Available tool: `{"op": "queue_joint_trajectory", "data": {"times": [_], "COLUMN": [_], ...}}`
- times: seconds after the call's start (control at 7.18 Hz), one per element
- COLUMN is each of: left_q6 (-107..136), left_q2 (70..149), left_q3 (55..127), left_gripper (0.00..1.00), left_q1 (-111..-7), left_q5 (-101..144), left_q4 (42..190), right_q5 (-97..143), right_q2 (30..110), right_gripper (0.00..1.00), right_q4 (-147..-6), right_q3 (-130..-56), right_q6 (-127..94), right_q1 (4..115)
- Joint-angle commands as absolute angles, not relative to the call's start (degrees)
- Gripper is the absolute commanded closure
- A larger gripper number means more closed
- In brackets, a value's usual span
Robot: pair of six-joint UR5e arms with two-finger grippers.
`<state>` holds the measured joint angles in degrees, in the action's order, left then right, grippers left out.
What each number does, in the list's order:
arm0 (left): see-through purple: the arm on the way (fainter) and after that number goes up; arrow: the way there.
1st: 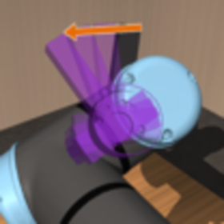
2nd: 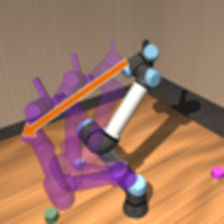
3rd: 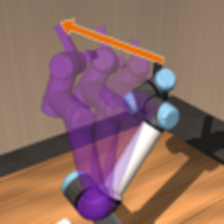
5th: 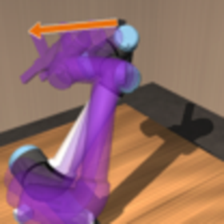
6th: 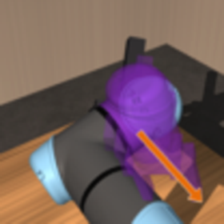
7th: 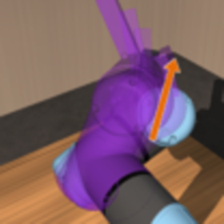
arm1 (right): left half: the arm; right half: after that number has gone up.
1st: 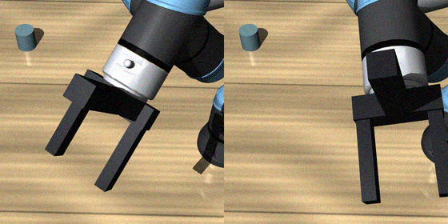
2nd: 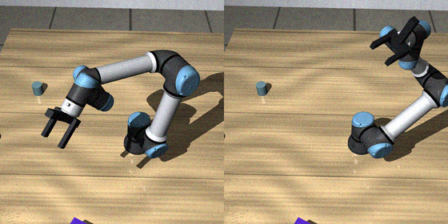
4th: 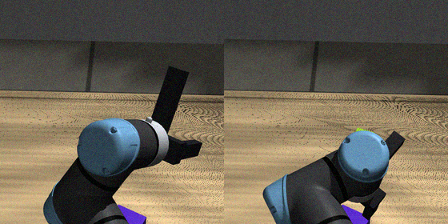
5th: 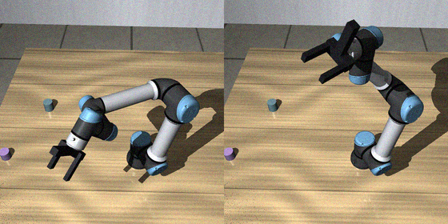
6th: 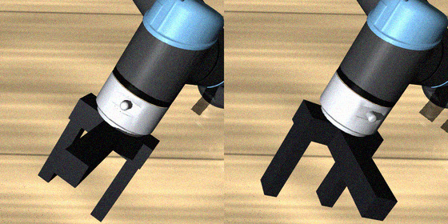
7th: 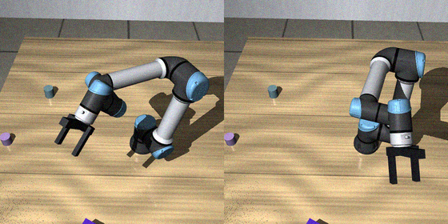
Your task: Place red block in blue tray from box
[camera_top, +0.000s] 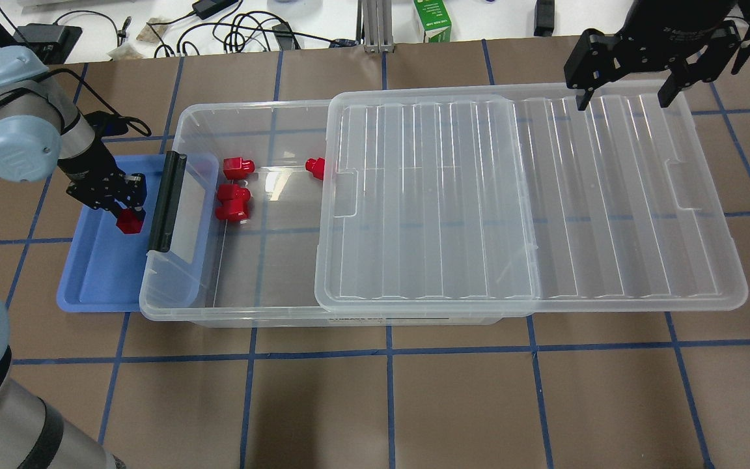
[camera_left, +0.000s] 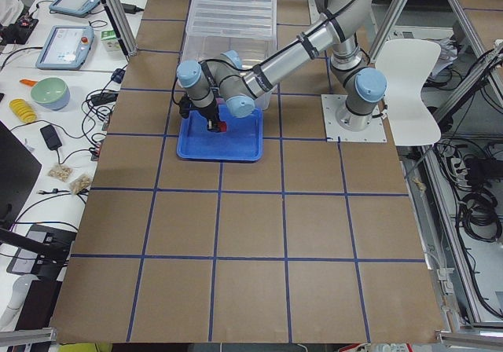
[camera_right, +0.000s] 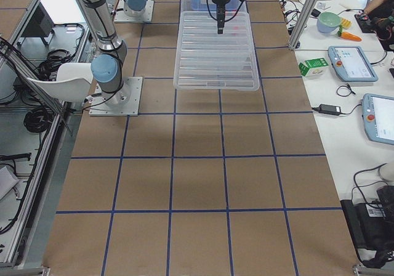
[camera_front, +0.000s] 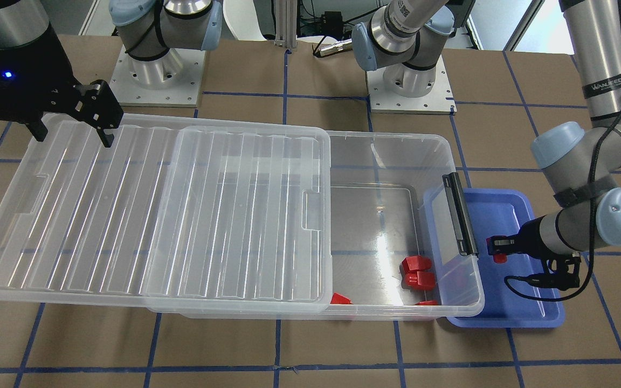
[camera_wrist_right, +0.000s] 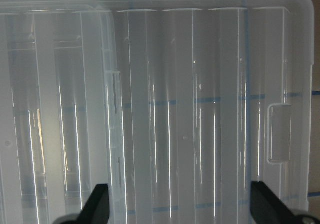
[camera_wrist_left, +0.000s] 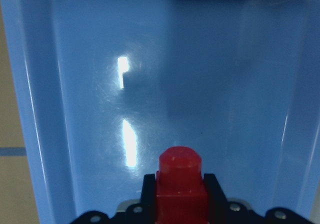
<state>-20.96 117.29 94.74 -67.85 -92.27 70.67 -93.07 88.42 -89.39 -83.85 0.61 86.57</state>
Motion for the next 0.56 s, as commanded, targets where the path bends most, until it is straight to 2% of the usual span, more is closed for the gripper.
{"op": "queue_joint_trajectory", "data": {"times": [0.0, 0.42], "left_q6": [-20.8, -21.2], "left_q2": [118.8, 119.8], "left_q3": [94.8, 94.6], "left_gripper": [1.0, 1.0], "left_q1": [-67.9, -67.8], "left_q5": [-92.3, -92.3], "left_q4": [70.5, 70.0], "right_q5": [-93.1, -93.0], "right_q2": [88.4, 88.3], "right_gripper": [0.0, 0.0], "right_q4": [-89.4, -89.4], "right_q3": [-83.8, -83.8], "right_q6": [0.6, 0.7], "right_q1": [86.6, 86.6]}}
